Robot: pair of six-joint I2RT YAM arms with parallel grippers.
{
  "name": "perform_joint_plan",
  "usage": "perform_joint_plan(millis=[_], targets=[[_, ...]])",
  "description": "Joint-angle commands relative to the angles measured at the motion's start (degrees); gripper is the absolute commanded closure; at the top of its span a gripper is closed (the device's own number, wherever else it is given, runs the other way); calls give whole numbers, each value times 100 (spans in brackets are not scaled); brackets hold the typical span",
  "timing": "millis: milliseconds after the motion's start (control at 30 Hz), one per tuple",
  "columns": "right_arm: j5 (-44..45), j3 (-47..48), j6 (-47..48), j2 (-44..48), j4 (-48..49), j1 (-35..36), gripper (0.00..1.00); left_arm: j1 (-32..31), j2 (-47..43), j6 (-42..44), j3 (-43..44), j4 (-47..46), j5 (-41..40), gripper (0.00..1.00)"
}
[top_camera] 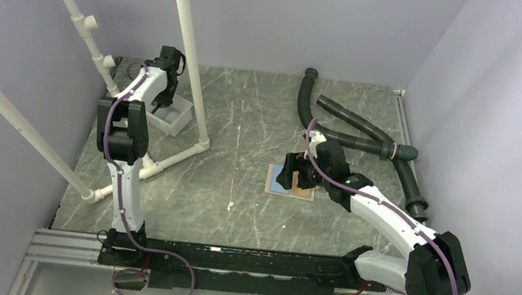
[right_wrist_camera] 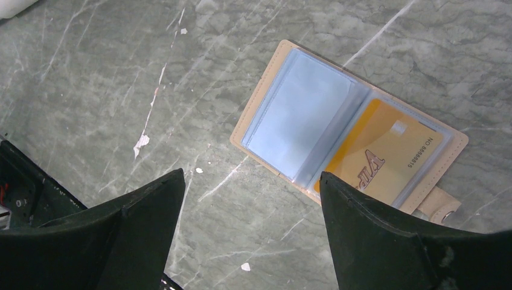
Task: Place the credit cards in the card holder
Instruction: Pick up the credit card from the storage box.
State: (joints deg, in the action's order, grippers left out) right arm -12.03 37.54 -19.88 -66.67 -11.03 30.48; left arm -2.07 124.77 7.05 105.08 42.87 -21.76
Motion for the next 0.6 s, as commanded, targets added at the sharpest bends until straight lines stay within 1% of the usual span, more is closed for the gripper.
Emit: perform_joint_plan(millis=[0,133,233,400,467,567], targets=[[64,3,59,40,262,28,15,-37,-181,86,258,63,-253,64],[61,-1,54,28,264,28,15,-74,-205,86,281,89,-283,67],[69,5,54,32,244,28,15,-75,-231,71,285,98,-276,72],[78,0,59,32,253,28,15,-88,-268,35,315,125,-230,77],[78,4,54,31,246,28,15,-84,-269,47,319,131,-247,81],[78,4,54,26,244,28,15,-85,-268,23,338,166,-223,83]])
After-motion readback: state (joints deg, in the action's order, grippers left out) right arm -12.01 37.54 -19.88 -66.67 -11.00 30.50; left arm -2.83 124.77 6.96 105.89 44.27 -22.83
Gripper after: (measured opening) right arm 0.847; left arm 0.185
